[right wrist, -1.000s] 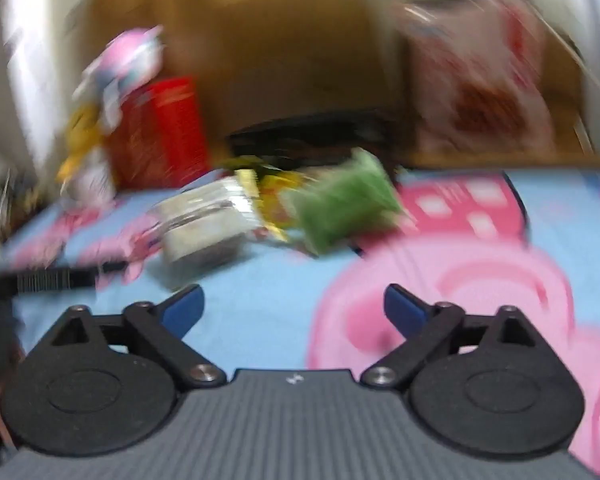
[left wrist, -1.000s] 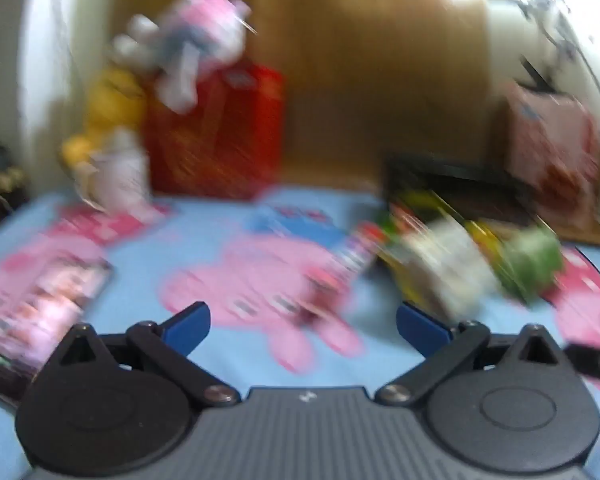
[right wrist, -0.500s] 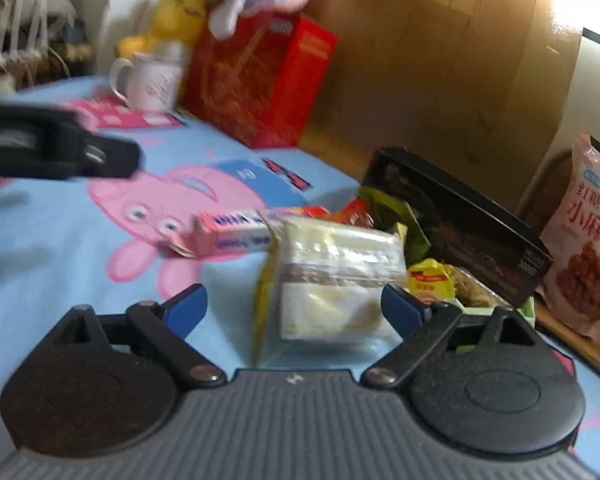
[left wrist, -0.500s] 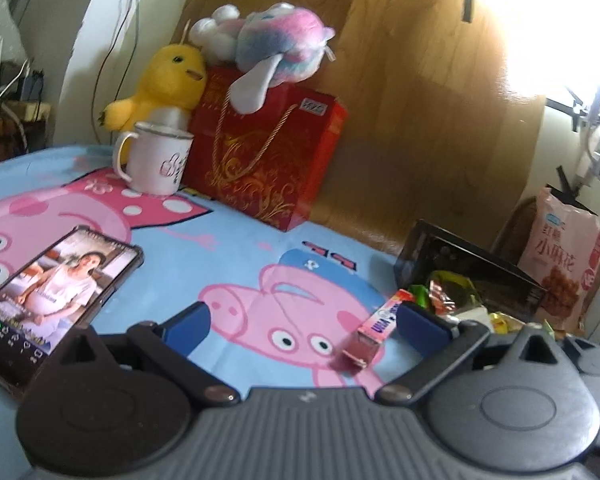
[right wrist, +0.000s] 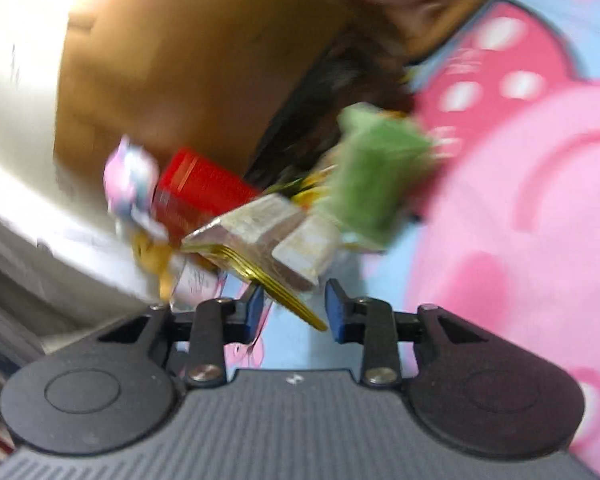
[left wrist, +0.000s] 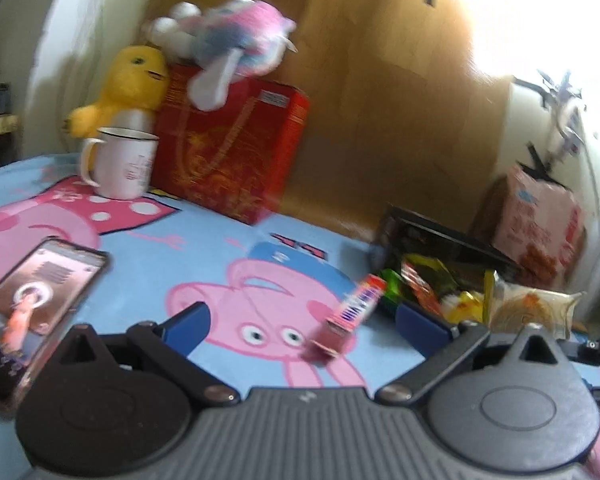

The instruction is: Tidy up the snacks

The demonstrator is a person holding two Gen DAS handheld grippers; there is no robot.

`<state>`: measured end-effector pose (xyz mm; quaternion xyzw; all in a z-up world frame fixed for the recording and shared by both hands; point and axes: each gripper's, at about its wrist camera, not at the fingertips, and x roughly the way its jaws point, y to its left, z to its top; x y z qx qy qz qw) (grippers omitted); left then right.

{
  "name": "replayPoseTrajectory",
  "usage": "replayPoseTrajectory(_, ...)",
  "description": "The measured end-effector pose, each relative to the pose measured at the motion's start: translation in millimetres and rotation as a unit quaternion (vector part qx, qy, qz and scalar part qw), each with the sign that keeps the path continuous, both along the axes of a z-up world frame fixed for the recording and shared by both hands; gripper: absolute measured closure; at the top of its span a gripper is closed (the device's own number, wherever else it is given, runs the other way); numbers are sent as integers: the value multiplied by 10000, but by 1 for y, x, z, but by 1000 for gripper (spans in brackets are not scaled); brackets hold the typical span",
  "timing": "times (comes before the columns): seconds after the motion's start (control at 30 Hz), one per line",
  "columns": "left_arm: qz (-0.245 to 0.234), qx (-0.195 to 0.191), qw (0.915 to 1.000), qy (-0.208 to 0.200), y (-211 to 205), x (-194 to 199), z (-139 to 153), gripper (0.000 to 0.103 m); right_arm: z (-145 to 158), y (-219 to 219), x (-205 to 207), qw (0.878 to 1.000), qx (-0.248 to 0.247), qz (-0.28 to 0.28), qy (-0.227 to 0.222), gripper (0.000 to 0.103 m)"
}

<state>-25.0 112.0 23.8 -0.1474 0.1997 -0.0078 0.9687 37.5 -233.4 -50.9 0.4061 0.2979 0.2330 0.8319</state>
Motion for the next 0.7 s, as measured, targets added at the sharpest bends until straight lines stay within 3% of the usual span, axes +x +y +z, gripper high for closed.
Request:
replayPoseTrajectory(0.1, -484, -60, 9988, 57, -12, 6, 9, 0, 7, -6, -22, 9949, -907, -385, -210, 41)
replayPoseTrajectory(0.27, -1327, 170, 9910, -75, -53, 22, 31, 0, 21, -5, -60, 9627, -2398, -715, -1033, 40)
replayPoseTrajectory(0.33, -1654, 309, 9857, -56, -76, 35, 36, 0, 17, -12, -69, 9520, -2713, -751, -1204, 37)
replayPoseTrajectory(0.47, -2257, 289, 9735, 220, -114, 64, 38, 4, 13, -13, -60, 9449, -2941, -571, -1320, 31)
replayPoseTrajectory(0.57, -2588, 299, 9639, 549, -139, 85, 36, 22, 8, -9, -58, 9319, -3318, -381, -1416, 31)
replayPoseTrajectory(0.63, -2777, 263, 9563, 879, -152, 94, 29, 43, 7, -3, -56, 9217, -3567, -210, -1507, 31)
replayPoseTrajectory(0.7, -2895, 151, 9490, 1242, -162, 105, 17, 52, 4, 5, -52, 9092, -3856, -17, -1569, 31)
